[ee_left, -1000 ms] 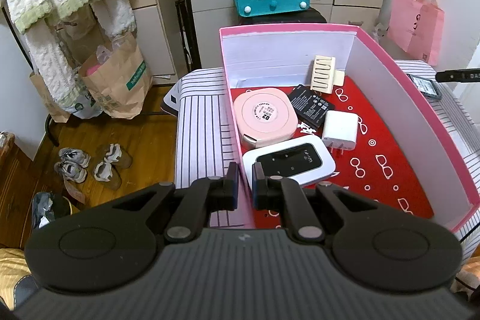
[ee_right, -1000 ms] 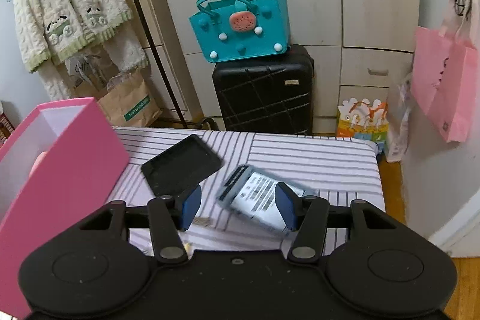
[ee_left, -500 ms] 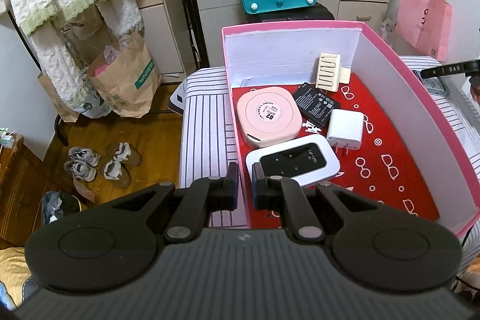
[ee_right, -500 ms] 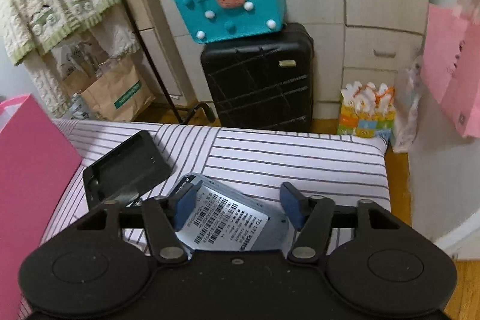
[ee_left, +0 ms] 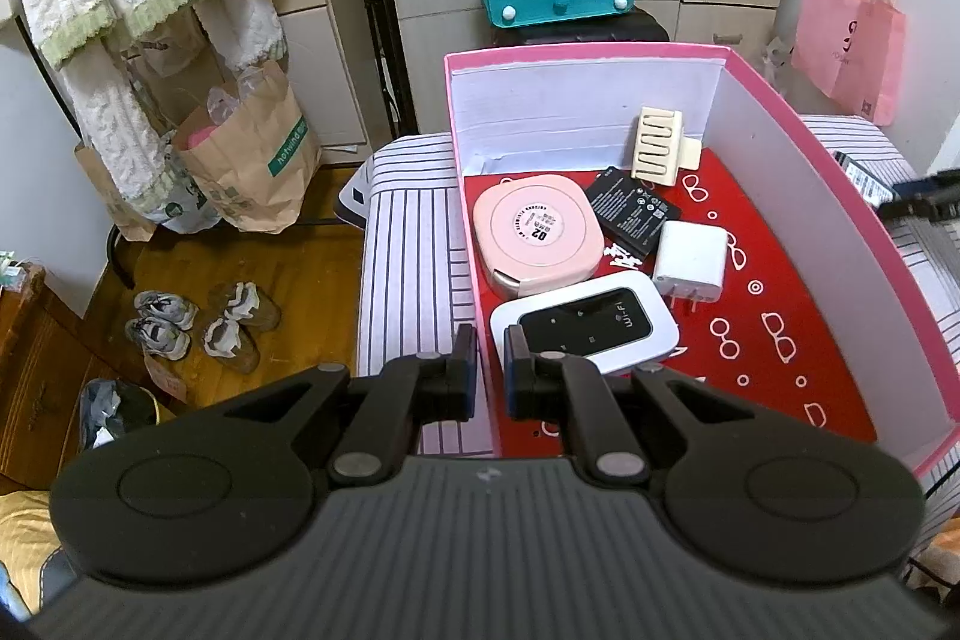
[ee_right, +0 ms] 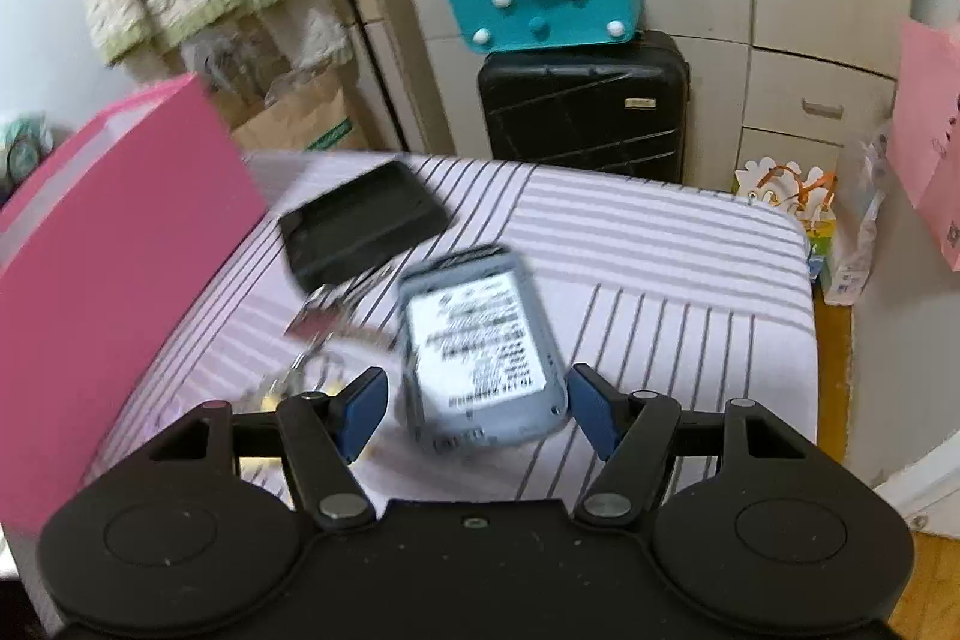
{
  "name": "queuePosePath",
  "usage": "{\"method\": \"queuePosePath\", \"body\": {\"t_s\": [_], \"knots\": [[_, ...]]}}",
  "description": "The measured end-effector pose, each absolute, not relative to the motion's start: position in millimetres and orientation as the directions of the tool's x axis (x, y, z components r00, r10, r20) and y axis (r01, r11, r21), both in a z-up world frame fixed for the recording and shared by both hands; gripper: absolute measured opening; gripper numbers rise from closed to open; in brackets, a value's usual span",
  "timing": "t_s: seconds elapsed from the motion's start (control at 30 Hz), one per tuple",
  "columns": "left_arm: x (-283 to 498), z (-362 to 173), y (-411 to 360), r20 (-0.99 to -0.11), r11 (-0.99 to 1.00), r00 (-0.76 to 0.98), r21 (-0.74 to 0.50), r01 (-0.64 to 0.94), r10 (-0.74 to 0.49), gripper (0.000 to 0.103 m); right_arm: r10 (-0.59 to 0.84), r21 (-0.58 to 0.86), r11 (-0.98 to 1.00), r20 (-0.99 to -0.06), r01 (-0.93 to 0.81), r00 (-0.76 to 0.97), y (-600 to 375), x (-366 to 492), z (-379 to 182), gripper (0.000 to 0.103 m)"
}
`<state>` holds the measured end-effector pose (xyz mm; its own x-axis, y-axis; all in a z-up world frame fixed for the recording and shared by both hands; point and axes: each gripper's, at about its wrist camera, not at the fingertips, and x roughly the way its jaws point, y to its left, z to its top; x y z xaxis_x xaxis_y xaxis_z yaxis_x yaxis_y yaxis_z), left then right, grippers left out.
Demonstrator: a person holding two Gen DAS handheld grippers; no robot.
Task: Organize rigid objects
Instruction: 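Return the right gripper and grasp the grey rectangular device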
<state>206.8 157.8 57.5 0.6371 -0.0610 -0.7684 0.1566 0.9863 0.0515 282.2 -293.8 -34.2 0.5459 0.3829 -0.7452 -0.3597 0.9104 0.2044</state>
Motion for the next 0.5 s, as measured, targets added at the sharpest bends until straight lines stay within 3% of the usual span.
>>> {"method": "queuePosePath", "body": {"t_s": [0.27, 0.5], "knots": [[207.8, 57.5, 157.9, -0.767, 0.986, 0.638, 0.049, 0.157, -0.063, 0.008, 0.256, 0.058, 0.944, -0.752, -0.325, 0.608, -274.3, 284.3, -31.5, 0.07], [208.4, 56.9, 157.8, -0.768, 0.987, 0.637, 0.044, 0.153, -0.065, 0.008, 0.261, 0.041, 0.938, -0.735, -0.343, 0.626, -262.8, 296.3, -36.9, 0.071]]}}
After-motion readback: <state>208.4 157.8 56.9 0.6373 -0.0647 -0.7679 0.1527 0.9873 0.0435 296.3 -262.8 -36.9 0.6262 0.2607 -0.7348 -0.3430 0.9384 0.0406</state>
